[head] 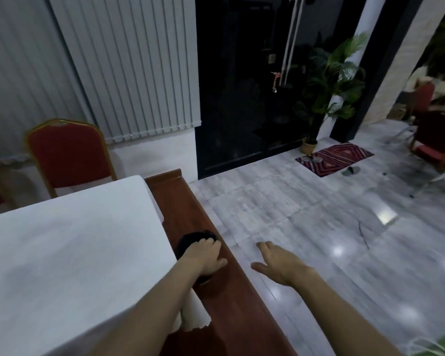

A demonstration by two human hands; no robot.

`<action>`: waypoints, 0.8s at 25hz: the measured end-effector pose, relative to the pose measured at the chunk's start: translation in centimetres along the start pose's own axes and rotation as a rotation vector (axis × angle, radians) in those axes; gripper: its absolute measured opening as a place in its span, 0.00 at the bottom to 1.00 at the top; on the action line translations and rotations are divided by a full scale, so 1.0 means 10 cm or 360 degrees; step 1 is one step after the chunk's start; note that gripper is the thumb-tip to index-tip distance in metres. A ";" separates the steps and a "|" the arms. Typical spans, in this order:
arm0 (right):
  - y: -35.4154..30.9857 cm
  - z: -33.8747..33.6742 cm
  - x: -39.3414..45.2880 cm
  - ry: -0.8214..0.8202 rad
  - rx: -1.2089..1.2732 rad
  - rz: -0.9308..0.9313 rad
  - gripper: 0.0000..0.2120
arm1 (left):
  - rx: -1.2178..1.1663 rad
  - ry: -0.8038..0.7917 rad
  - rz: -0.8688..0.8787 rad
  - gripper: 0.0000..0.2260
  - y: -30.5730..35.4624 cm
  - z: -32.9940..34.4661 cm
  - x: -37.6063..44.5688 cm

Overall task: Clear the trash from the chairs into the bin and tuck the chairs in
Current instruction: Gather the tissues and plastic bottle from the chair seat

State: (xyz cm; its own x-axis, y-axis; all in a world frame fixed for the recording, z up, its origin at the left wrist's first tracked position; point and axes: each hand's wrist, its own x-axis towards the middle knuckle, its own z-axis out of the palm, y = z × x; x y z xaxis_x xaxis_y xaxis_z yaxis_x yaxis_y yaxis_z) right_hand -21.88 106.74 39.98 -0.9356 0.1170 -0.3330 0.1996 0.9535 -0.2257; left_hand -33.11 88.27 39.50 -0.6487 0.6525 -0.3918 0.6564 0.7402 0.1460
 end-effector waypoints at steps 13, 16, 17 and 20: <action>0.82 -0.82 2.35 -0.0136 -0.0038 -0.0163 0.31 | -0.0014 -0.0051 -0.0196 0.27 -0.58 -0.90 2.18; 1.11 -1.03 3.00 -0.0148 -0.0016 -0.0250 0.31 | -0.0029 -0.0002 -0.0294 0.27 -0.66 -1.22 2.85; 1.20 -1.08 3.17 -0.0179 -0.0008 -0.0272 0.31 | -0.0052 -0.0004 -0.0331 0.26 -0.66 -1.31 3.02; 1.42 -1.28 3.69 -0.0260 -0.0051 -0.0349 0.30 | -0.0053 -0.0040 -0.0370 0.25 -0.62 -1.48 3.50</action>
State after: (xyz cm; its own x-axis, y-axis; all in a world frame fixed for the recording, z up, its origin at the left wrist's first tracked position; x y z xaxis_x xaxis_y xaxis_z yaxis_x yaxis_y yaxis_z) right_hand -57.26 128.10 36.20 -0.8956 -0.1370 -0.4232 -0.0143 0.9598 -0.2804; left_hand -65.62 108.96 38.35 -0.7709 0.4600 -0.4406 0.4770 0.8753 0.0791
